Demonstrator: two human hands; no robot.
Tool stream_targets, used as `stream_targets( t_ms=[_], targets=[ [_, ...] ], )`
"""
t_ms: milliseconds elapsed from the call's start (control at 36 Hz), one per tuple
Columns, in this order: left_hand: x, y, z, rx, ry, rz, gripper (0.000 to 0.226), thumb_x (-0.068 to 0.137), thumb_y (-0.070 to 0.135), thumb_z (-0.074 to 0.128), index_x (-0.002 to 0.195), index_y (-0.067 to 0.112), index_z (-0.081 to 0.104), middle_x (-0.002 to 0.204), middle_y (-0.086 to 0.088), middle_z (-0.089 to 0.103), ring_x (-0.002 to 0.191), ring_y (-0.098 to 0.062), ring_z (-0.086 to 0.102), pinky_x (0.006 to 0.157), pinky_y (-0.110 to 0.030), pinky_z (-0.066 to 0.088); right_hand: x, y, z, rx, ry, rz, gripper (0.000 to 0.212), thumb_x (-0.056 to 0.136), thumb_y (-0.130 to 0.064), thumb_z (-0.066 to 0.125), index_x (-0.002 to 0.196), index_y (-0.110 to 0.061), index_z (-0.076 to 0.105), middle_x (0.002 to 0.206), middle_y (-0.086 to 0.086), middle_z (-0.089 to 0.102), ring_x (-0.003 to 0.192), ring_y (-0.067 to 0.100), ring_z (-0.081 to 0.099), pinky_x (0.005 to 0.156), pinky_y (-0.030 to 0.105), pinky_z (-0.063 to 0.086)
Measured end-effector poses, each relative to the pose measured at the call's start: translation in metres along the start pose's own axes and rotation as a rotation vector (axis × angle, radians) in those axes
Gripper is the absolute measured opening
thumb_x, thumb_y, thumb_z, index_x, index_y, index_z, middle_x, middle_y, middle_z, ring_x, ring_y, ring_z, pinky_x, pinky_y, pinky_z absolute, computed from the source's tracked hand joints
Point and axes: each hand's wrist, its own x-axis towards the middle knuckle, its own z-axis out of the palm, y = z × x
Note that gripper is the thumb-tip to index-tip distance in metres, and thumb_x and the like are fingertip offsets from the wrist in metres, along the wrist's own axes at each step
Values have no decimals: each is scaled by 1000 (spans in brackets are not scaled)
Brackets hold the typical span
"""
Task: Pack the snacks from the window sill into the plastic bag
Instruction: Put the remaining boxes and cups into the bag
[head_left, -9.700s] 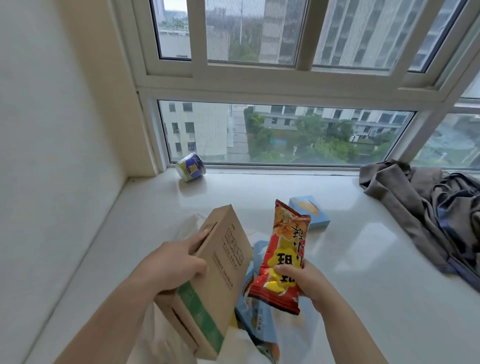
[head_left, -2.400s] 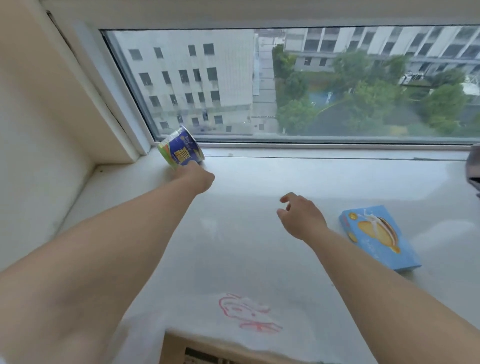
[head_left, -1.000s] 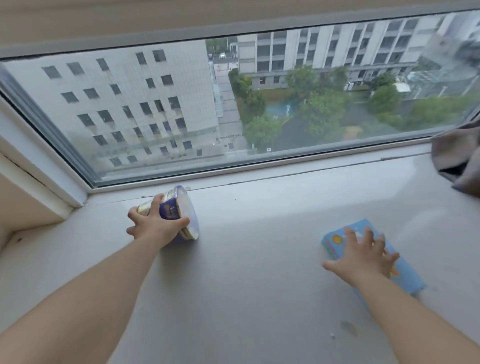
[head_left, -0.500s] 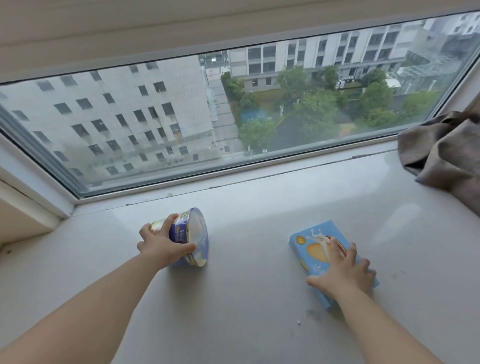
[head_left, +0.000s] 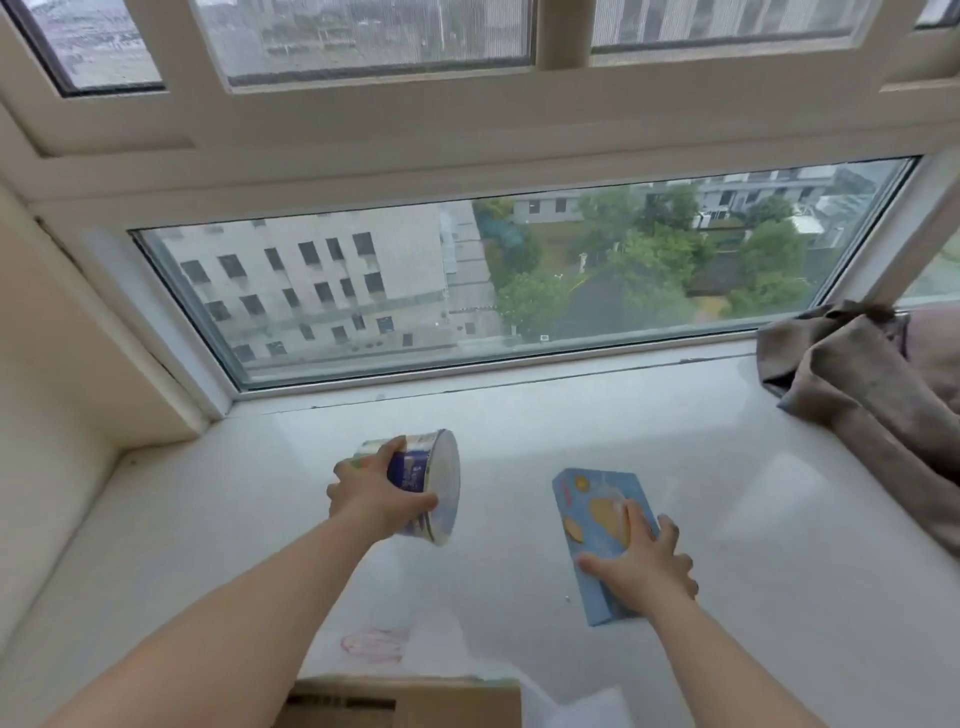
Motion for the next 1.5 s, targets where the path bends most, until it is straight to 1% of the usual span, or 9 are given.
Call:
stream_targets(
  t_ms=[306,417,583,694,889,1083,1250,1361,1500],
  targets=[
    [-134,-7,-107,-390,128,498,96,40,55,80,128,54,41,127,-10,48,104,-17,60,92,-35,54,-123,-9,-48,269,114,-237,96,75,-51,70,148,-39,10,152,2,3,132,39,28,109,47,29],
    [-212,-35,-110,-408,130,635,85,53,38,84,121,57,36,125,-6,41,92,-1,52,76,-4,45,-162,7,-48,389,112,-314,100,70,-51,74,148,-37,13,150,-3,7,134,32,29,105,46,37],
    [-290,-110,-78,-412,-52,720,87,50,54,79,124,64,35,125,2,41,102,-16,54,83,-30,54,-212,31,-41,519,114,-345,109,54,-55,65,149,-33,17,146,0,15,133,26,31,110,43,33],
    [-314,-139,-48,-216,-149,663,83,59,47,83,122,63,31,132,12,26,111,-7,46,75,-9,49,-234,40,-33,603,112,-401,91,78,-34,75,149,-28,18,145,4,18,132,21,32,106,34,32],
    [-303,-118,-15,-165,93,418,90,60,56,77,135,49,29,134,1,22,126,-21,33,105,-33,41,-281,27,-17,635,107,-563,118,44,-60,64,149,-26,23,140,-1,25,99,-13,24,92,18,29],
    [-312,-107,-12,-33,20,313,99,69,68,66,148,45,10,157,-6,0,145,-27,4,119,-40,17,-306,20,17,482,102,-672,108,51,-59,68,145,-43,18,142,-11,14,131,13,32,105,36,40],
    [-328,-169,-27,-101,764,263,80,70,46,77,137,23,41,144,-17,31,130,-31,27,108,-48,33,-319,15,43,484,145,-651,110,48,-67,61,145,-44,13,136,-14,17,130,19,34,102,46,44],
    [-322,-187,-37,-683,308,-453,106,74,43,76,151,19,6,152,-17,18,136,-37,28,109,-45,31,-332,8,51,271,387,-684,106,55,-67,58,146,-36,12,143,-3,15,127,26,33,104,46,39],
    [-313,-197,-50,-768,252,-295,36,88,32,62,118,11,59,121,-11,60,110,-31,56,91,-39,45,-344,4,63,-2,609,-803,100,56,-72,52,142,-30,19,145,8,24,120,34,37,94,48,39]
  ],
)
